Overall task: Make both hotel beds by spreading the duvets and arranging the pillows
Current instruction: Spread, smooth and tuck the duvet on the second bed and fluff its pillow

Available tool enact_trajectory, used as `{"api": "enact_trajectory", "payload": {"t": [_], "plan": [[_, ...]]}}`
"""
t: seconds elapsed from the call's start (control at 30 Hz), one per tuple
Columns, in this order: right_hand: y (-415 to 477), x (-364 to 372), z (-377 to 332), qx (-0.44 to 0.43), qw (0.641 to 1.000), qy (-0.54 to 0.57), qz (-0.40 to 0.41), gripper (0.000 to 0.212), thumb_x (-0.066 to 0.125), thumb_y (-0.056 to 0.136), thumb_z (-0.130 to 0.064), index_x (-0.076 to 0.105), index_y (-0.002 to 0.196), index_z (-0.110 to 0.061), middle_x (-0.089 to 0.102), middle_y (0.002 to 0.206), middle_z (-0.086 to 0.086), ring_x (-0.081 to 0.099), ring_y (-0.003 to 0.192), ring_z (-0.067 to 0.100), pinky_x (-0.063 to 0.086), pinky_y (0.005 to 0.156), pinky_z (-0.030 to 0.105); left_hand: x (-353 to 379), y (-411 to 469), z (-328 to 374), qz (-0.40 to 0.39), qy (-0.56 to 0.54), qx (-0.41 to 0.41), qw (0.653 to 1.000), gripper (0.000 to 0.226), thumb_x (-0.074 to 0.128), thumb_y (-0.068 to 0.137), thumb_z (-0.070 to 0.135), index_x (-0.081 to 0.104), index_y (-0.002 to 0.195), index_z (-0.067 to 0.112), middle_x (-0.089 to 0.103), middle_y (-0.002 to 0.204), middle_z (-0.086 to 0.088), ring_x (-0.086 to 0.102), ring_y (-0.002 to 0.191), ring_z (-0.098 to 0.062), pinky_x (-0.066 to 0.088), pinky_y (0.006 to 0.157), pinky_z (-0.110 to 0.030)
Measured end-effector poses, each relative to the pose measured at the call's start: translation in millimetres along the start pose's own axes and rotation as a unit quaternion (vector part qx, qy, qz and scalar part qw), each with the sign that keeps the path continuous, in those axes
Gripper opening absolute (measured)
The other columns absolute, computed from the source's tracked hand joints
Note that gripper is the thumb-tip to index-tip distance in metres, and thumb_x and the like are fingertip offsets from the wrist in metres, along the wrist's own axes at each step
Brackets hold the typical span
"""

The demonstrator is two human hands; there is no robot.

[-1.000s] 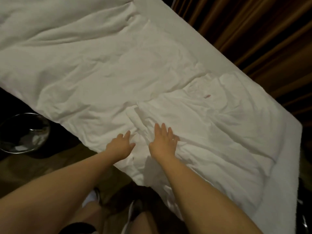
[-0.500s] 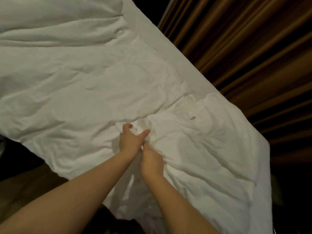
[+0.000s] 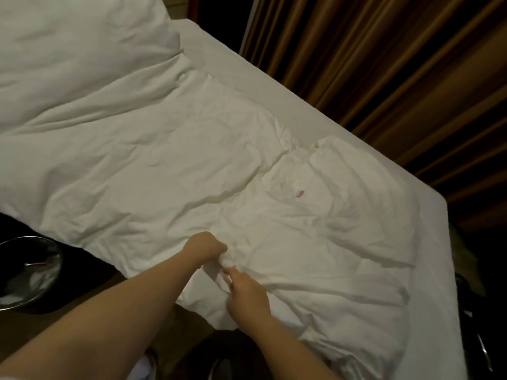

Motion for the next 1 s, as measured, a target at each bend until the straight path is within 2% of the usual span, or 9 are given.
{"api": "enact_trajectory", "payload": {"t": [0.1, 0.27, 0.37, 0.5, 0.67, 0.73, 0.83, 0.93, 1.0], "plan": [[9.0, -22.3, -3.6, 0.028, 0.996, 0.082, 0.034, 0.040, 0.043, 0.095, -0.019, 0.050, 0.134, -0.024, 0.054, 0.131, 0.000, 0.052, 0.117, 0.018, 0.041, 0.099, 0.028, -3.6, -1.2, 3.7, 0.032, -0.045, 0.034, 0.998, 0.022, 0.054, 0.085, 0.018, 0.049, 0.066, 0.009, 0.048, 0.067, -0.001, 0.050, 0.066, -0.016, 0.038, 0.055, -0.022], [40.7, -85.0, 16.0, 0.055, 0.974, 0.095, 0.196, 0.043, 0.045, 0.090, -0.015, 0.050, 0.133, -0.017, 0.051, 0.131, 0.005, 0.046, 0.119, 0.023, 0.039, 0.099, 0.032, -51.3, 0.8, -44.8, 0.094, -0.121, -0.004, 0.988, 0.021, 0.061, 0.081, 0.014, 0.056, 0.063, 0.005, 0.054, 0.067, -0.006, 0.050, 0.066, -0.020, 0.036, 0.054, -0.028], [73.1, -81.0, 29.1, 0.066, 0.994, 0.018, 0.090, 0.052, 0.042, 0.092, -0.018, 0.035, 0.144, -0.020, 0.035, 0.146, 0.005, 0.036, 0.129, 0.026, 0.035, 0.105, 0.037, -42.5, 9.8, -83.0, 0.063, -0.028, -0.089, 0.994, 0.016, 0.055, 0.087, 0.017, 0.060, 0.079, 0.004, 0.055, 0.083, -0.007, 0.054, 0.079, -0.021, 0.039, 0.060, -0.025], [118.7, -80.1, 50.4, 0.044, 0.997, -0.057, 0.006, 0.060, 0.038, 0.093, -0.018, 0.020, 0.151, -0.021, 0.021, 0.155, 0.005, 0.025, 0.139, 0.027, 0.027, 0.110, 0.037, -26.5, 29.0, -60.8, 0.023, 0.133, -0.087, 0.987, 0.036, 0.043, 0.096, 0.026, 0.052, 0.125, 0.006, 0.054, 0.126, -0.010, 0.051, 0.117, -0.025, 0.041, 0.095, -0.027], [183.4, -107.1, 66.8, -0.053, 0.986, -0.159, -0.019, 0.056, 0.047, 0.088, -0.018, 0.031, 0.142, -0.018, 0.035, 0.145, 0.008, 0.034, 0.133, 0.028, 0.033, 0.105, 0.038, -21.5, 66.5, 4.9, 0.044, 0.183, -0.073, 0.979, 0.046, 0.046, 0.087, 0.036, 0.046, 0.130, 0.020, 0.044, 0.132, -0.006, 0.043, 0.123, -0.028, 0.034, 0.103, -0.046], [210.5, -128.4, 71.3, -0.095, 0.969, -0.228, 0.007, 0.046, 0.050, 0.086, -0.018, 0.039, 0.130, -0.020, 0.045, 0.133, 0.003, 0.042, 0.125, 0.027, 0.038, 0.099, 0.040, -17.1, 83.3, 38.3, 0.024, 0.153, -0.024, 0.988, 0.040, 0.044, 0.090, 0.032, 0.052, 0.126, 0.016, 0.050, 0.130, -0.007, 0.048, 0.119, -0.028, 0.037, 0.101, -0.041], [244.4, -146.2, 91.7, -0.110, 0.950, -0.292, -0.005, 0.062, 0.048, 0.088, -0.015, 0.026, 0.145, -0.023, 0.032, 0.147, 0.002, 0.028, 0.137, 0.026, 0.023, 0.112, 0.046, -12.0, 101.6, 75.6, 0.016, 0.028, 0.036, 0.999, 0.035, 0.037, 0.100, 0.025, 0.052, 0.123, 0.004, 0.050, 0.132, -0.013, 0.048, 0.121, -0.029, 0.036, 0.097, -0.032], [270.7, -157.9, 113.0, -0.116, 0.934, -0.338, -0.017, 0.088, 0.060, 0.081, -0.017, 0.007, 0.151, -0.023, 0.015, 0.156, 0.002, 0.009, 0.145, 0.026, 0.008, 0.116, 0.051, -0.8, 117.0, 87.3, 0.036, -0.068, 0.022, 0.997, 0.054, 0.035, 0.097, 0.050, 0.041, 0.136, 0.012, 0.047, 0.139, -0.012, 0.047, 0.123, -0.032, 0.035, 0.098, -0.036], [289.0, -160.7, 116.2, -0.139, 0.920, -0.366, -0.033, 0.096, 0.067, 0.077, -0.023, 0.006, 0.151, -0.024, 0.015, 0.156, 0.000, 0.007, 0.146, 0.025, 0.005, 0.116, 0.053, 10.5, 122.4, 91.8, 0.039, -0.028, 0.003, 0.999, 0.071, 0.038, 0.089, 0.065, 0.037, 0.138, 0.014, 0.050, 0.136, -0.010, 0.049, 0.120, -0.031, 0.039, 0.093, -0.037]]}}
Point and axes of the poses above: each hand's wrist, its own y-axis towards the middle knuckle, its own x-axis out of the palm, z = x × y, the point moved 6 cm from there along y, towards the middle knuckle
